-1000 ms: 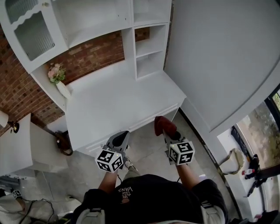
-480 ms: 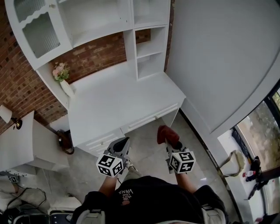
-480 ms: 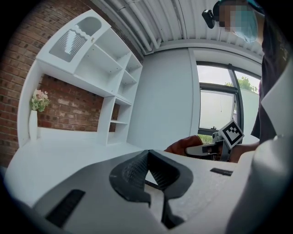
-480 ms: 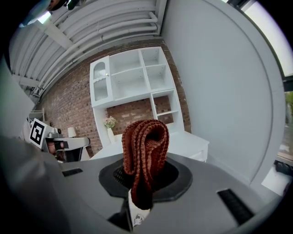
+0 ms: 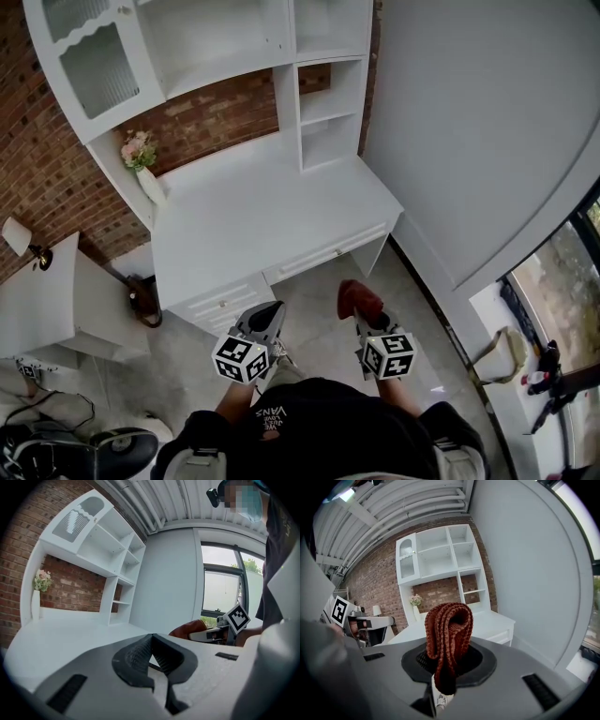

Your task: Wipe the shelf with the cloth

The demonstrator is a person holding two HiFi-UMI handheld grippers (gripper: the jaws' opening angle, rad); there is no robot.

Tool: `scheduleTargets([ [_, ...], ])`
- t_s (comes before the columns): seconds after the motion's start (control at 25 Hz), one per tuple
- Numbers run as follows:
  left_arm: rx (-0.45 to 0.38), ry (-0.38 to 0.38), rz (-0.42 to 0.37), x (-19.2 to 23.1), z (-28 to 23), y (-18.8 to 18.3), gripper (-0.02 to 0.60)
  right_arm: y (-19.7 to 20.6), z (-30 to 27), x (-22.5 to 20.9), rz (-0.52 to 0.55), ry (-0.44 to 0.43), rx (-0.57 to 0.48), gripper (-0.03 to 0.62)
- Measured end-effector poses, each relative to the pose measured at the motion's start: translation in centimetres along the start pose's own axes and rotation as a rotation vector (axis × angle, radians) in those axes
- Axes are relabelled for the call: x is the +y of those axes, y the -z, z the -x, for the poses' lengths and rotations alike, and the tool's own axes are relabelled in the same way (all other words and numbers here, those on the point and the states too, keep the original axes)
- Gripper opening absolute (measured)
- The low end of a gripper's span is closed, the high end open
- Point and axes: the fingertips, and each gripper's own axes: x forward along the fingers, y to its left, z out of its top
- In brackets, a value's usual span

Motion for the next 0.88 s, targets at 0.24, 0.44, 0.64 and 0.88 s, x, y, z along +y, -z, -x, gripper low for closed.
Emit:
scheduleTargets([
  [0.24,0.000,-0.007,0.001,0.1,0.5,0.1,0.005,-0.3,0.1,-0.4,0.018,0.005,-0.002,0.067],
  [0.44,-0.003,-0.008,-0.005,-0.3,0.2,-0.1,0.005,-0.6,0.5,-0.8,0.023,0.012,-0.013,0.067],
  [0.64,0.000,0.011,-0.006,-0.6,-0.5,-0.1,0.005,-0.5,0.6,-1.1,0.021,0.026,-0.015,0.067],
  [0.88,0.002,0.027,-0.008,-1.1,-1.2,-0.2,0.005,-0.6,0.6,-1.5,0.032,0.033,-0.013,0.066],
])
